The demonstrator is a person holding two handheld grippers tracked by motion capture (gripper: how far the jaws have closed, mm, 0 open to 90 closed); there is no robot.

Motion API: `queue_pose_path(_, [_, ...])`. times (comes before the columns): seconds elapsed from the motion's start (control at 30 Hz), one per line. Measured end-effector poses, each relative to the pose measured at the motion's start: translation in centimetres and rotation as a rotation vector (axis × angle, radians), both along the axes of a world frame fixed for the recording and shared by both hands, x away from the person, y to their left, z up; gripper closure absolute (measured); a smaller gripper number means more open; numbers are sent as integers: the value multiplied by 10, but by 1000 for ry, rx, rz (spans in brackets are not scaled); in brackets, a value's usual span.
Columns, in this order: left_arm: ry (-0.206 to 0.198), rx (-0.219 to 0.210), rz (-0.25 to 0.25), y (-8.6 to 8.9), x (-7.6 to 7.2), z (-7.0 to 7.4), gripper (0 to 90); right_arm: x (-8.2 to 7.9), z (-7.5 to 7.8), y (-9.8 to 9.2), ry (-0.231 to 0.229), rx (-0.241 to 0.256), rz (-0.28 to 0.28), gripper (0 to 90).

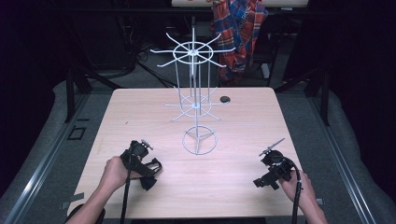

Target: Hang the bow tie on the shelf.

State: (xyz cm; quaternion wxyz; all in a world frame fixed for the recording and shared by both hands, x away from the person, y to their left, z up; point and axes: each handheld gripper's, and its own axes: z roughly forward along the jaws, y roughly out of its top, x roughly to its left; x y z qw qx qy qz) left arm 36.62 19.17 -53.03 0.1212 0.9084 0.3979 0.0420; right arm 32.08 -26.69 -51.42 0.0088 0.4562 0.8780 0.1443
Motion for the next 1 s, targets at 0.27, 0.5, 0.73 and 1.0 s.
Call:
queue_pose_path(0.27, [27,8,13,1,4,-6,374,-1,0,1,3,14,-3,153])
queue_pose_path(0.5, [48,-11,32,2,7,-9,485,-1,0,1,0,12,-3,153])
queue_pose_path(0.73, [66,-2,34,2,9,-14,643,-1,1,1,1,0,2,153])
queue_pose_path(1.0, [55,17,-9,1,8,-14,833,-1,0,0,13,-4,-3,153])
